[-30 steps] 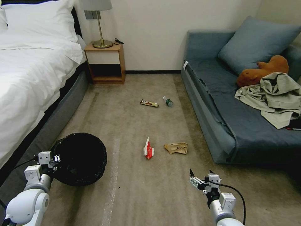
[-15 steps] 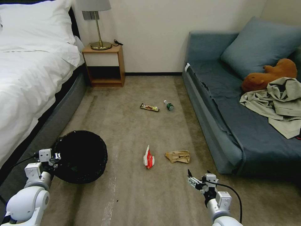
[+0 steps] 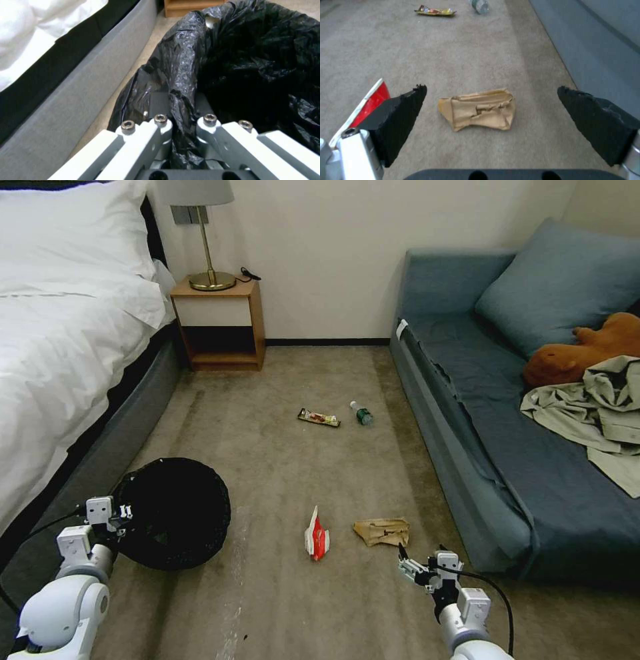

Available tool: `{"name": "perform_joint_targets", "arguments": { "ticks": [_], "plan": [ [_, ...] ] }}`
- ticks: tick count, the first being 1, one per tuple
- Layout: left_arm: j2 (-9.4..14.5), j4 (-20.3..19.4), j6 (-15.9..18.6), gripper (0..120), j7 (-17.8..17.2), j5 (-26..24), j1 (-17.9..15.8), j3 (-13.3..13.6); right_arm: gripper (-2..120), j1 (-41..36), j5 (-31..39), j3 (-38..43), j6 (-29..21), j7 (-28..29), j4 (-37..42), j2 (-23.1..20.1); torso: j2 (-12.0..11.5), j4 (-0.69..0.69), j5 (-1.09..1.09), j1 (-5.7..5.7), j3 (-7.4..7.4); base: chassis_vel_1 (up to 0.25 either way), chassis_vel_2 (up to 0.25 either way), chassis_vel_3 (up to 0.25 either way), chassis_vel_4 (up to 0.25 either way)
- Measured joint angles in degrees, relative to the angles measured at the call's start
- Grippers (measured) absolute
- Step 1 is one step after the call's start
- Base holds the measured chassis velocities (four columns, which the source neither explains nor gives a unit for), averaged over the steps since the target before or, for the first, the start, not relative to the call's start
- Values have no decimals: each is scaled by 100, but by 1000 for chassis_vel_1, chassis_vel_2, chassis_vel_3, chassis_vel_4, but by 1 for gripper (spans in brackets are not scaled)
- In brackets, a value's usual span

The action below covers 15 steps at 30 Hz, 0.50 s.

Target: Pick up the trash bin, then pick up the garbage on the floor and place it into the trash bin.

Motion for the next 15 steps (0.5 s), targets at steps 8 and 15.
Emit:
{"name": "perform_joint_targets", "arguments": {
  "ticks": [8,15],
  "plan": [
    [-16,36,-132,4,-14,-26,29,-13,100,3,35,-88,-127,-7,-54,-104,0,1,0,0,0,-91,111,93,-111],
    [-36,76,-198,4,-16,-26,46,-17,100,-50,-60,-137,-139,-40,-171,-146,0,0,0,0,0,-90,88,93,-88]
  ]
}}
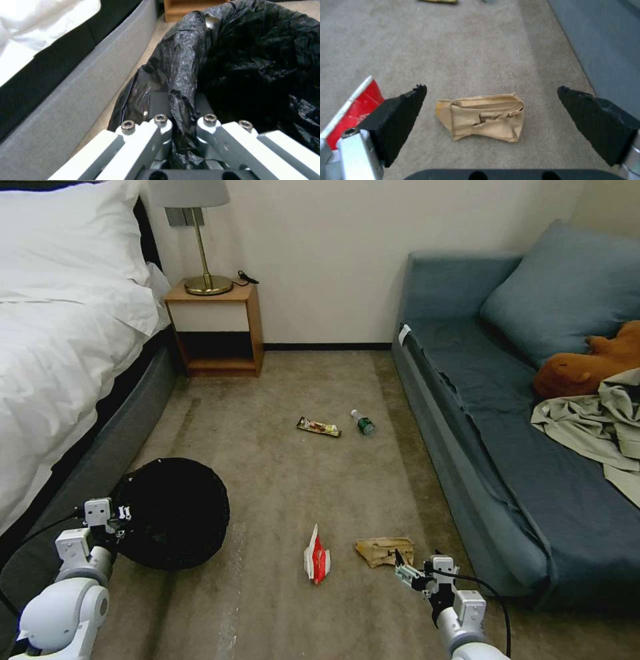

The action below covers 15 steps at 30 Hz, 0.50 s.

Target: Pick up the trash bin, then pick up the garbage on the floor and place it into the trash bin.

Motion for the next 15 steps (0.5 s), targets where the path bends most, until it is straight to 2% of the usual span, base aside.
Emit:
{"name": "perform_joint_targets", "arguments": {
  "ticks": [15],
  "plan": [
    [-12,73,-72,4,7,-18,25,-99,100,182,-188,-326,-9,-4,-345,-133,0,0,0,0,0,-87,93,82,-86]
  ]
}}
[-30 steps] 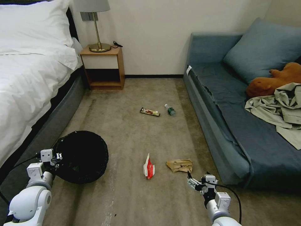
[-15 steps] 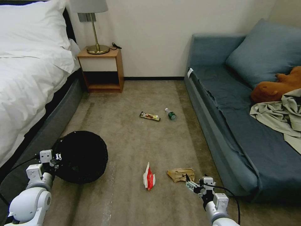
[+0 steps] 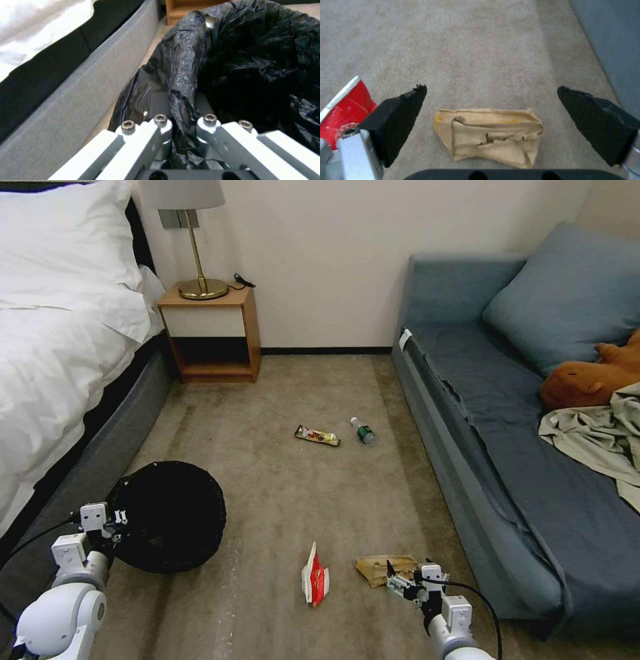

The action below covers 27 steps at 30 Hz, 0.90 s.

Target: Pick up the trash bin, then pick up the garbage on the floor and place it into the trash bin.

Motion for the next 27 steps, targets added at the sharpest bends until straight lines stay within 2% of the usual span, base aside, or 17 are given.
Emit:
{"name": "perform_joint_targets", "arguments": {
  "ticks": [6,9,11,13,14,18,20,22,23,27],
  "plan": [
    [13,77,-1,4,-11,-1,-62,-7,100,160,-40,-145,-109,3,-213,-182,0,0,0,0,0,-81,93,86,-81],
    [23,127,-17,4,-14,0,-94,-6,100,371,-41,-259,-277,-3,-429,-438,0,0,0,0,0,-66,32,64,-47],
    [18,163,-28,4,-13,20,-120,-2,100,598,-37,-365,-420,-28,-632,-741,0,0,2,0,0,-29,12,13,-20],
    [13,170,-32,4,-13,28,-124,2,100,655,-40,-389,-433,-40,-687,-823,0,0,1,0,0,0,0,0,0],
    [-3,178,-39,4,-13,50,-126,8,100,783,-77,-457,-445,-87,-868,-1033,0,1,0,0,0,0,0,0,0],
    [-24,176,-50,4,-13,74,-107,11,100,903,-129,-567,-444,-200,-1098,-1334,0,0,2,0,0,0,0,0,0],
    [-59,130,-66,3,-7,99,-67,-5,100,1114,-147,-844,-435,-340,-1369,-1718,0,-1,1,0,0,0,0,0,0],
    [-68,105,-66,3,-6,105,-60,-16,100,1191,-149,-945,-432,-374,-1441,-1824,0,-1,2,0,0,0,0,0,0],
    [-89,15,-68,3,-7,113,-39,-55,100,1409,-132,-1220,-424,-464,-1571,-2051,0,-1,1,0,0,0,0,0,0],
    [-116,-130,-66,3,11,120,12,-107,100,1758,-34,-1644,-406,-615,-1746,-2327,0,0,3,0,0,0,0,0,0]
  ]
}}
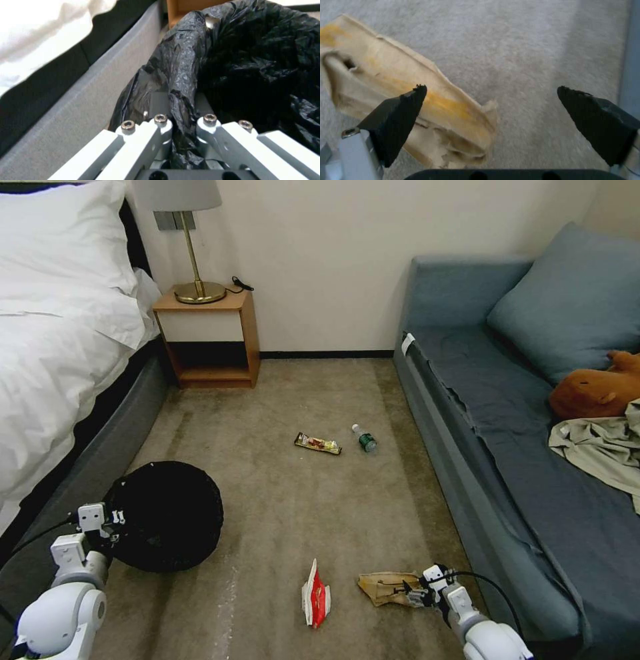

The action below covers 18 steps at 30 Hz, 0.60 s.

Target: Pick up the trash bin, then pick up the garbage on the floor and place it into the trash bin.

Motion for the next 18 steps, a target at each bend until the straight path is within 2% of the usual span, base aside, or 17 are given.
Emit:
{"name": "perform_joint_targets", "arguments": {
  "ticks": [3,9,18],
  "plan": [
    [-61,-91,3,3,21,68,45,-30,100,450,54,-537,189,-242,-260,-243,0,0,-1,0,0,0,0,0,0],
    [-167,-174,3,3,44,134,106,-36,100,696,71,-893,300,-314,-379,-351,0,1,-1,0,0,0,0,0,0],
    [-356,-272,-23,3,50,194,179,-78,100,388,229,-893,300,-320,469,-679,0,-1,-3,0,0,0,0,0,0]
  ]
}}
